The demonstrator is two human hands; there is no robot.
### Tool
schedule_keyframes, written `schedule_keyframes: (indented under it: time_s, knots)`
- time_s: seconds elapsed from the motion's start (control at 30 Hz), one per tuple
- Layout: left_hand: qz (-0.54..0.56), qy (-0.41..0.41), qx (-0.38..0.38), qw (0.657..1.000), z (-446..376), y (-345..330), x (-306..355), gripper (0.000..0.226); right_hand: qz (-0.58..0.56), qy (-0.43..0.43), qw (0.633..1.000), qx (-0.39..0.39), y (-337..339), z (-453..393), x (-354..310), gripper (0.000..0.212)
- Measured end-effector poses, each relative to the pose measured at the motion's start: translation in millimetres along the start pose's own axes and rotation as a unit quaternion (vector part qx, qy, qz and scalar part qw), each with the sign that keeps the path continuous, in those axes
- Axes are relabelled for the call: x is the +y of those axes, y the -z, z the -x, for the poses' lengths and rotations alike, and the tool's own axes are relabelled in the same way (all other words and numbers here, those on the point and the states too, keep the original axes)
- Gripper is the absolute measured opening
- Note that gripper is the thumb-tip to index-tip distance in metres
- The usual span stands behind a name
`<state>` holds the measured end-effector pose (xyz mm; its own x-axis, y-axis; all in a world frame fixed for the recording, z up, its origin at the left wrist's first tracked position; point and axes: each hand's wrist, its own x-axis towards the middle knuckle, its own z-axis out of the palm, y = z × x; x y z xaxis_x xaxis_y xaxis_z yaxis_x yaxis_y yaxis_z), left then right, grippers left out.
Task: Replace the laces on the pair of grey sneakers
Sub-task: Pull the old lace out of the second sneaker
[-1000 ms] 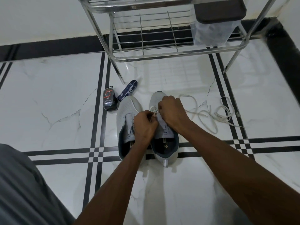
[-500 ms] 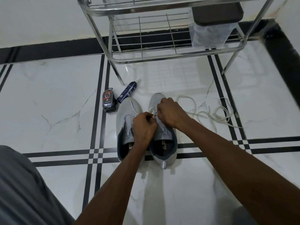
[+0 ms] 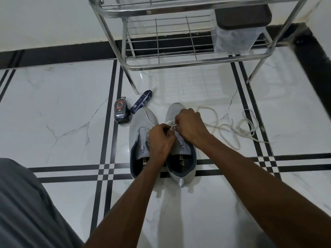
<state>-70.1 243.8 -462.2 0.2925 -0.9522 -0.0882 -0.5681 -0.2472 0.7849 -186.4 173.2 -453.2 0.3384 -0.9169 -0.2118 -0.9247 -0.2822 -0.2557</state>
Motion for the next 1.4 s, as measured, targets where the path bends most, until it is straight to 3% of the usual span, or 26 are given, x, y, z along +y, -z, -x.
schedule_keyframes:
  time_s: [0.17, 0.23, 0.3, 0.37, 0.5, 0.6, 0.67, 0.8, 0.9, 0.97, 1.07, 1.17, 1.23, 1.4]
  knots:
    - [-0.011, -0.004, 0.002, 1.000, 1.6, -0.1, -2.2, 0.017, 0.042, 0.047, 0.998, 0.027, 4.1, 1.1, 0.9, 0.011]
    - [-0.008, 0.000, 0.003, 1.000, 0.6, -0.6, -2.5, 0.018, -0.034, -0.048, 0.991, 0.124, 10.1, -0.4, 14.8, 0.013]
    - [-0.006, 0.002, -0.001, 1.000, -0.7, -0.5, -1.4, 0.018, -0.128, -0.211, 0.937, 0.247, 23.0, -1.8, 37.8, 0.018]
    - [-0.010, 0.007, -0.001, 1.000, -0.7, -1.1, -2.1, 0.018, -0.154, -0.277, 0.907, 0.277, 28.8, -1.9, 59.3, 0.020]
    - [-0.008, 0.021, -0.005, 1.000, 2.7, -2.9, -0.8, 0.018, -0.181, -0.141, 0.966, 0.120, 21.5, 3.3, 45.5, 0.053]
    - [-0.010, 0.022, -0.003, 1.000, -1.1, -2.8, 4.8, 0.017, -0.108, -0.058, 0.992, 0.005, 7.7, 1.7, 19.2, 0.037]
    - [-0.011, 0.023, -0.005, 1.000, -1.6, -3.5, 4.7, 0.016, -0.053, -0.026, 0.998, 0.014, -3.0, 0.3, 9.1, 0.023]
    - [-0.015, 0.014, -0.002, 1.000, 1.0, -0.9, 0.5, 0.016, 0.011, 0.007, 0.996, 0.091, -0.2, -6.2, 13.3, 0.013]
    - [-0.007, 0.010, 0.000, 1.000, -1.2, -1.0, 3.6, 0.015, -0.097, -0.128, 0.960, 0.231, 16.7, -9.6, 36.8, 0.008]
    - [-0.015, 0.003, -0.006, 1.000, -2.3, -4.7, 7.6, 0.015, -0.173, -0.164, 0.930, 0.281, 18.9, -4.6, 43.8, 0.009]
    - [-0.025, 0.004, -0.017, 1.000, 2.2, -9.6, 9.2, 0.014, -0.190, -0.116, 0.946, 0.236, 12.2, -1.3, 42.9, 0.015]
    - [-0.030, 0.007, -0.013, 0.999, 4.6, -8.0, 4.4, 0.017, -0.205, -0.092, 0.969, 0.098, 9.6, -1.2, 36.0, 0.022]
    - [-0.028, 0.006, -0.009, 1.000, 4.1, -6.3, 4.5, 0.022, -0.151, -0.069, 0.986, 0.019, 7.3, -0.5, 29.7, 0.035]
    - [-0.026, 0.005, -0.005, 1.000, 3.7, -8.6, 8.2, 0.023, -0.067, -0.043, 0.997, 0.020, 3.2, -0.7, 28.8, 0.016]
